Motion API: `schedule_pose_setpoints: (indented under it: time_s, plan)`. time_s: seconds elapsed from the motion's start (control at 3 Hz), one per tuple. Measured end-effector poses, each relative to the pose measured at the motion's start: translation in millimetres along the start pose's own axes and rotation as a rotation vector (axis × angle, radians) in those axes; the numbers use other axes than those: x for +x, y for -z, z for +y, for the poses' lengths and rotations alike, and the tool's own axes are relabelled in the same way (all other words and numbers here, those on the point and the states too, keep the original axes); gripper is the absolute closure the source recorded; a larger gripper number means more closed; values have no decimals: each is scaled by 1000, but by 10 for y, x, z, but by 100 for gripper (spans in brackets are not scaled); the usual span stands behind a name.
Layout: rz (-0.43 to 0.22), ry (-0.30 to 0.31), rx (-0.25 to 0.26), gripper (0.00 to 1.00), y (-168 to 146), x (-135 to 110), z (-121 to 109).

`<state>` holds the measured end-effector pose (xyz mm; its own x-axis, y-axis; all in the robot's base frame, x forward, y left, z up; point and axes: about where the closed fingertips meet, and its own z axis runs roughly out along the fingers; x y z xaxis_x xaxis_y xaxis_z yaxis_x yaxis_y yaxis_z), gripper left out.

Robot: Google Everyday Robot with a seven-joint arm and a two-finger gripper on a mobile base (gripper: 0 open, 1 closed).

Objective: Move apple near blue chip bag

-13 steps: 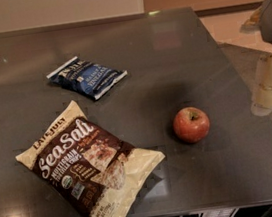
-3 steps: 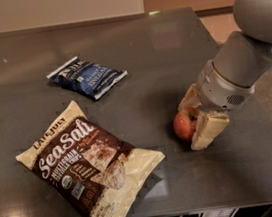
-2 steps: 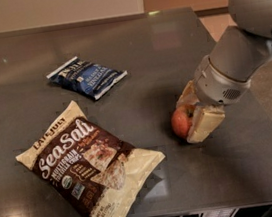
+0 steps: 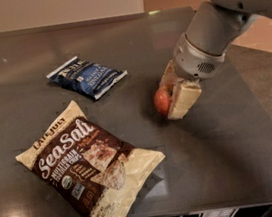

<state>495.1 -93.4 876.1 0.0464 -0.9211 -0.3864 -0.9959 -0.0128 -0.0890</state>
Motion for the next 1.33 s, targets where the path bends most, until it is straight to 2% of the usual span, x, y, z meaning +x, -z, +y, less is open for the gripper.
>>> schedule_pose_setpoints:
  time_s: [0.67,1.33]
  plan:
    - [-40,-4,37,100,-141,-367,-706]
    - [-24,-13,54,100,-380,-565,-1242]
